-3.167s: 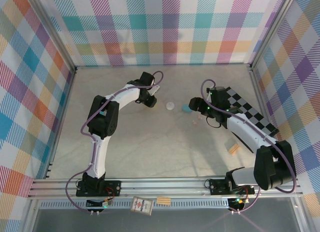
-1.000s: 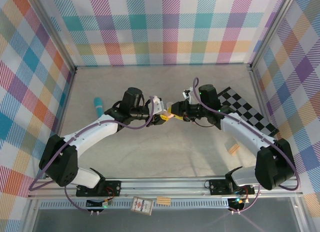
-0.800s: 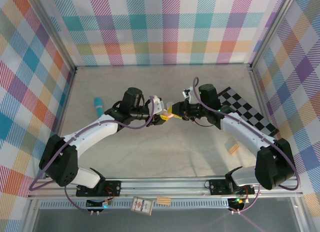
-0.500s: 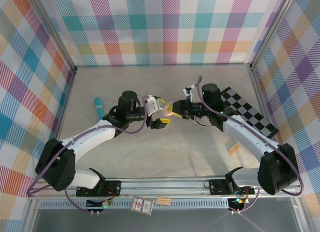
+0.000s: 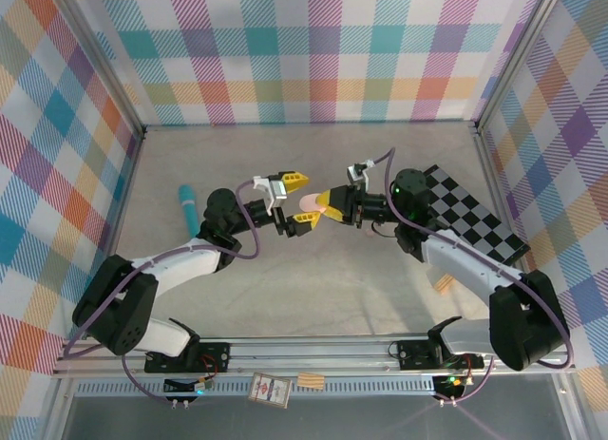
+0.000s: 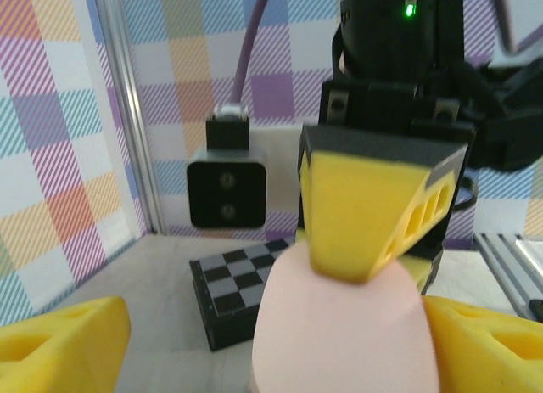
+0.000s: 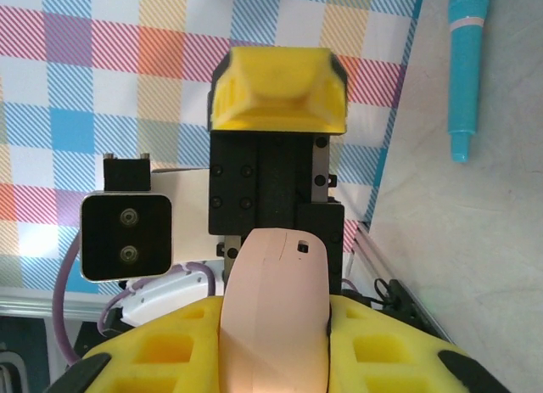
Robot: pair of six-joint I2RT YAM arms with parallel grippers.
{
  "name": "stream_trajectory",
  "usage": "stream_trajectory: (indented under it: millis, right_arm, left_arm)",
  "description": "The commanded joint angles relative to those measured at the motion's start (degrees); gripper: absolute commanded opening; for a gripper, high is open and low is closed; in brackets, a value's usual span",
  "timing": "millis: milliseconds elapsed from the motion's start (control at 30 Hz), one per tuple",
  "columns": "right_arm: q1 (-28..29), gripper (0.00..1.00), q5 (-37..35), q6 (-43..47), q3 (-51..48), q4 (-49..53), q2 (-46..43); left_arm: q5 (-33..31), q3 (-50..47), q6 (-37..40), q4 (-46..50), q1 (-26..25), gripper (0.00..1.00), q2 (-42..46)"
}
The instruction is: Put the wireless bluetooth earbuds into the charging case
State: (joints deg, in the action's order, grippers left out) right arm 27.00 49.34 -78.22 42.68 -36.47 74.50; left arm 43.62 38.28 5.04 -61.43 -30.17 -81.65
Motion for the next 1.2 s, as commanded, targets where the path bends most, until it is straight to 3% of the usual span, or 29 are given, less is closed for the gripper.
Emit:
stream_trajectory:
  millis: [0,800,1167]
  right_arm:
    - [0.06,0.15,-1.27,-8.23,-1.41,-13.47,0.39]
    - [0.86,0.14,-3.56,-9.41,-1.50,-13.32,-1.11]
    - [1.05,0.14,-3.30,-8.82,-0.95,-12.43,-0.50]
  left_arm:
    - [2.93,-0.41,-3.79,-11.33,0.47,0.83,-1.20]
    - [5.46,1.48,-3.47,-11.59,-0.23,0.55,-3.59]
    - [7.31,2.32,-3.03,-9.26,-0.26,0.49,-3.34]
